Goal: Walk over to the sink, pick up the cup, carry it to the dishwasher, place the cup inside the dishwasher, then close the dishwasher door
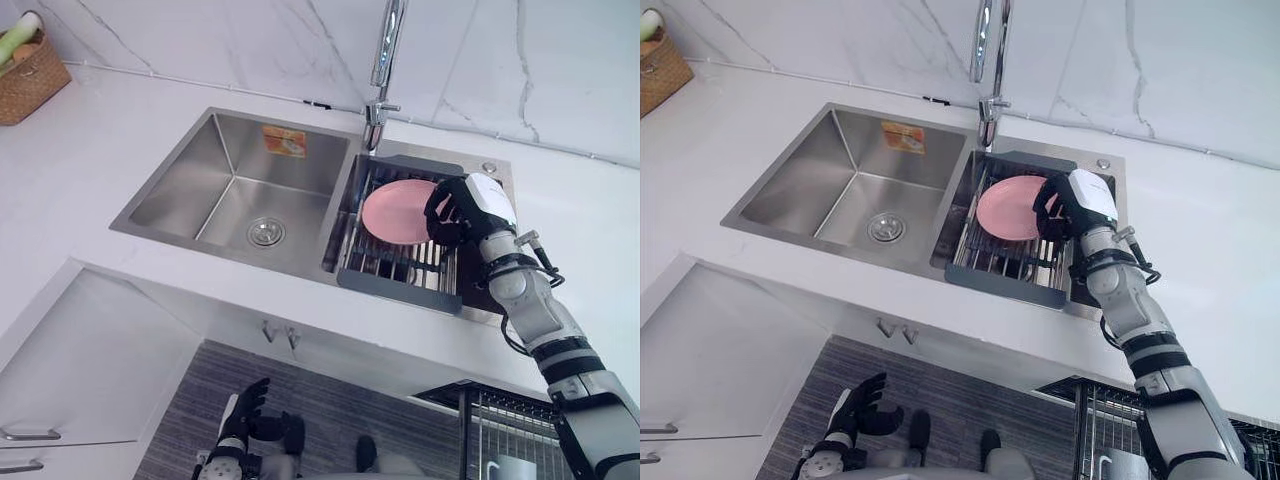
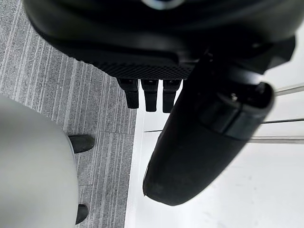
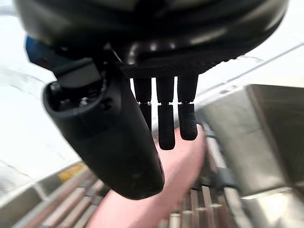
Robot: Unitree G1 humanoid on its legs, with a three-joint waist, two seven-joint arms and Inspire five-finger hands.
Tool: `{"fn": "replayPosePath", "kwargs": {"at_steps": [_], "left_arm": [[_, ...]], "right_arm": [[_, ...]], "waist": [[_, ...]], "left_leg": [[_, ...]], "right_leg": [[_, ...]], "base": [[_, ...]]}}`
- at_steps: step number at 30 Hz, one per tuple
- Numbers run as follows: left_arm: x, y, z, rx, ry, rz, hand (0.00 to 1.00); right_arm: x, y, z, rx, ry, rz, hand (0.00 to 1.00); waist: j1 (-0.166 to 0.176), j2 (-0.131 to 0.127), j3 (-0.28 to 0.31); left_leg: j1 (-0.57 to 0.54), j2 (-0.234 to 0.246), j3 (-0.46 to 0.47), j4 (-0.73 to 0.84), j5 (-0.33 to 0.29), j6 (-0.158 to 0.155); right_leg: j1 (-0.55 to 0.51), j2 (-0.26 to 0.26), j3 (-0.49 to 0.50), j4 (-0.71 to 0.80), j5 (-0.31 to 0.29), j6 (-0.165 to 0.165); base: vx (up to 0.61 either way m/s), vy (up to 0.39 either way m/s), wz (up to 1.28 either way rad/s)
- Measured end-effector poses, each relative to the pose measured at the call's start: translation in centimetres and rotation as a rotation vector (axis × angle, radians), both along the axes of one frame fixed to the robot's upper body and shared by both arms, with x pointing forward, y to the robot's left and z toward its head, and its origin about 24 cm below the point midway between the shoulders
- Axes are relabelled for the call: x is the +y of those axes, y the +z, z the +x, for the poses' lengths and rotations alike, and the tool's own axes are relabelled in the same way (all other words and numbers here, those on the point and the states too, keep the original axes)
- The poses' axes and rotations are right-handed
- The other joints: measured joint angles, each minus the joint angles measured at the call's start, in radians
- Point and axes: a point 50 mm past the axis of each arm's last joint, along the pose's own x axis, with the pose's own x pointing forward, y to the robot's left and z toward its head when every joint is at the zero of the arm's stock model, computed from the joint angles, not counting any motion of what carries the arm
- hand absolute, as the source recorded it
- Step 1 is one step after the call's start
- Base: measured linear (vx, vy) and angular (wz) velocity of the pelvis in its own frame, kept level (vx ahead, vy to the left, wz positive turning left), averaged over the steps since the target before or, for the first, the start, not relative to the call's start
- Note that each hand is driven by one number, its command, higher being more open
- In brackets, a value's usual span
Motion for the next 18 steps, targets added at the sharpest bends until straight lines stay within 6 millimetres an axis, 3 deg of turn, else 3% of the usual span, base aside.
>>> {"fn": "replayPosePath", "kwargs": {"at_steps": [8,18], "left_arm": [[0.1,-0.1,-0.2,0.006,0.019,-0.004,0.9],[0.0,-0.1,-0.4,0.015,0.017,-0.012,0.9]], "right_arm": [[0.3,2.7,-2.0,-0.155,0.055,0.07,0.3],[0.0,3.5,-4.3,-0.239,0.068,0.145,0.3]], "waist": [[-0.011,-0.002,0.001],[-0.018,-0.002,0.001]], "left_leg": [[0.013,0.004,0.018,0.0,-0.008,-0.001],[0.035,0.006,0.048,-0.006,-0.017,-0.011]], "right_leg": [[0.004,0.001,0.022,0.004,-0.001,0.0],[0.015,0.001,0.052,0.005,-0.004,0.004]], "base": [[-0.05,0.003,-0.05],[-0.05,0.006,-0.08]]}}
